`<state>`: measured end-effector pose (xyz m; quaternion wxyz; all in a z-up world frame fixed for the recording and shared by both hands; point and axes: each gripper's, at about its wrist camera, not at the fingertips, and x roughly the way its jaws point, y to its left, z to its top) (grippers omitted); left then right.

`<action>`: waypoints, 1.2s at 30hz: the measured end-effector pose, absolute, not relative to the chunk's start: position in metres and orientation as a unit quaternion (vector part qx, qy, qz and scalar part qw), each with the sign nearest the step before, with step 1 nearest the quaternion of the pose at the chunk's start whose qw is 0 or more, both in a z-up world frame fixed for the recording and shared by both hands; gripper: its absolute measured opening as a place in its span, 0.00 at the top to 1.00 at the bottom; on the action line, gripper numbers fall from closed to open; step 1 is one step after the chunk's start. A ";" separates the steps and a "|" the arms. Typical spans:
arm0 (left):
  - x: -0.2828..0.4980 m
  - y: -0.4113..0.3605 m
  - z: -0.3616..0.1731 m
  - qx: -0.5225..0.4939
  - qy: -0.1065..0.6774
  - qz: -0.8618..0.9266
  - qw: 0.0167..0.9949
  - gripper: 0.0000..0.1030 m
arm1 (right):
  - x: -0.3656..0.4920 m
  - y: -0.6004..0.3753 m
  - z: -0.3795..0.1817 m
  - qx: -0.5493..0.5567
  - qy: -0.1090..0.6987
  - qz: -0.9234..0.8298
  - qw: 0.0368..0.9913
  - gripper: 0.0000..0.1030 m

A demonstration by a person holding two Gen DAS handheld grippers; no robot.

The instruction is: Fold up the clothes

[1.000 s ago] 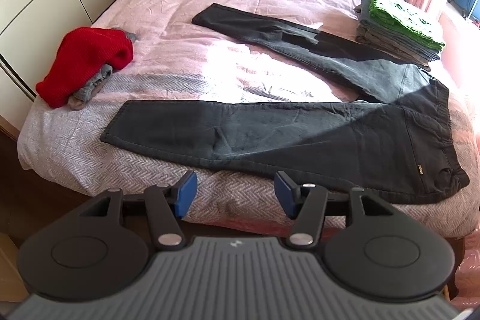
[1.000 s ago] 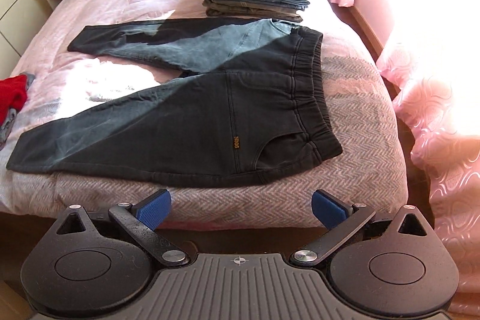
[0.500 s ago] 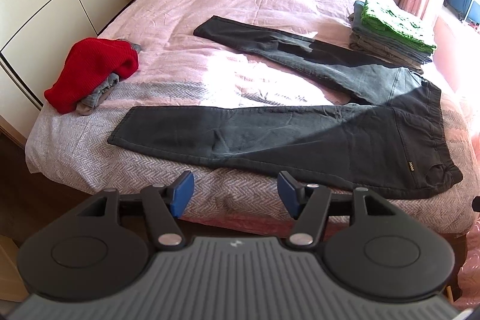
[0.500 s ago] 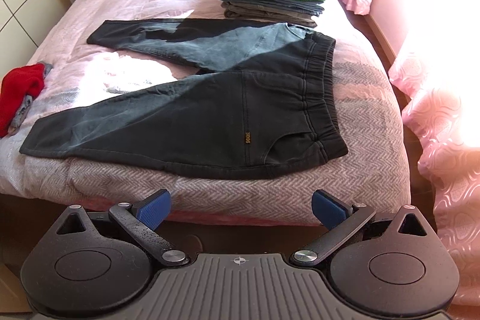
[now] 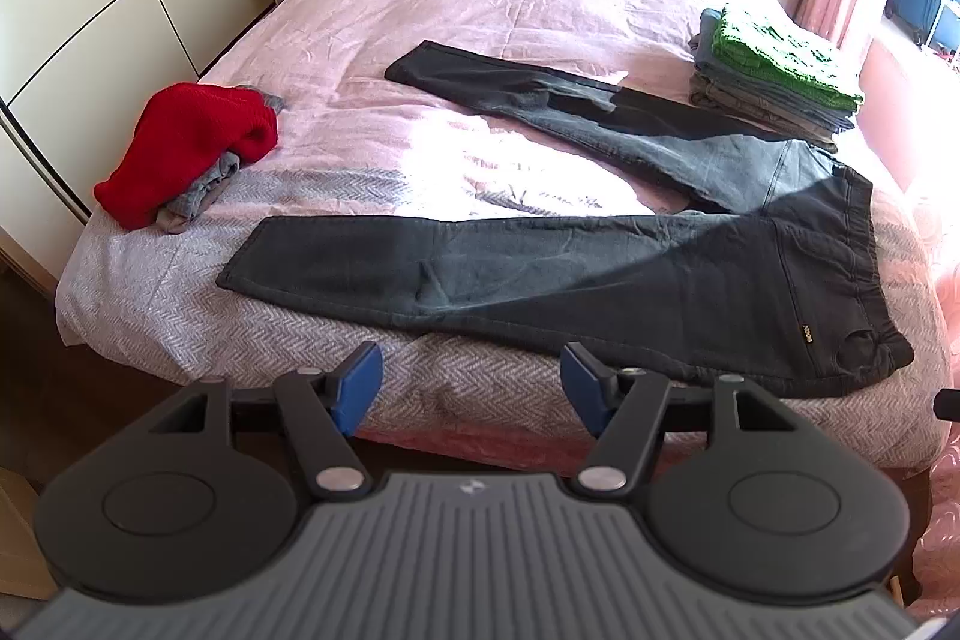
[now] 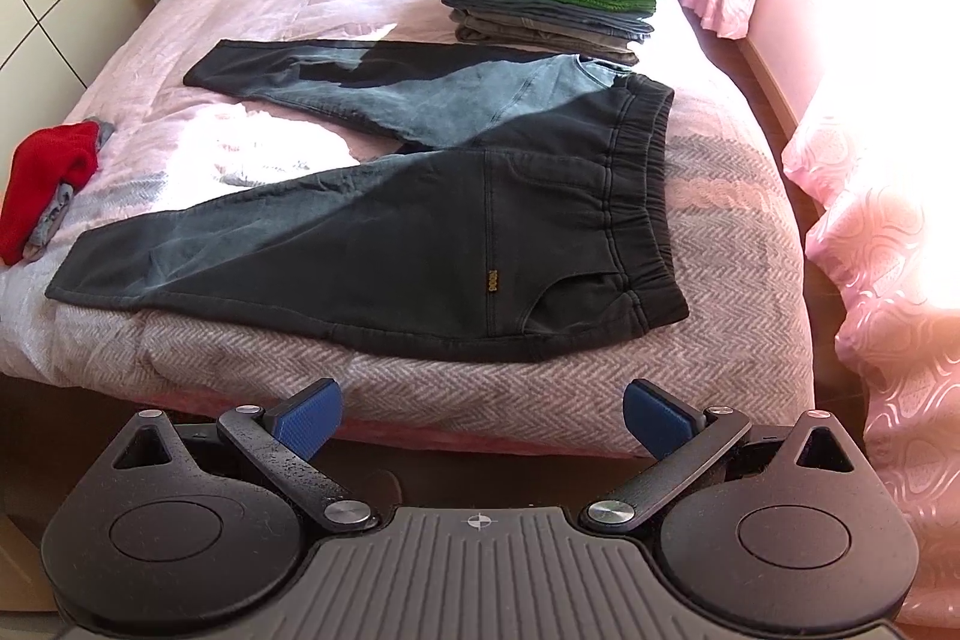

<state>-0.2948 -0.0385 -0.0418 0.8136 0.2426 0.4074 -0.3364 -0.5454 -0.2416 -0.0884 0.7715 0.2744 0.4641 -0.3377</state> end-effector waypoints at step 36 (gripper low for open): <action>-0.140 -0.118 -0.080 0.282 0.435 -0.387 0.763 0.38 | -0.421 -0.282 -0.110 0.308 0.484 -0.384 0.723 0.01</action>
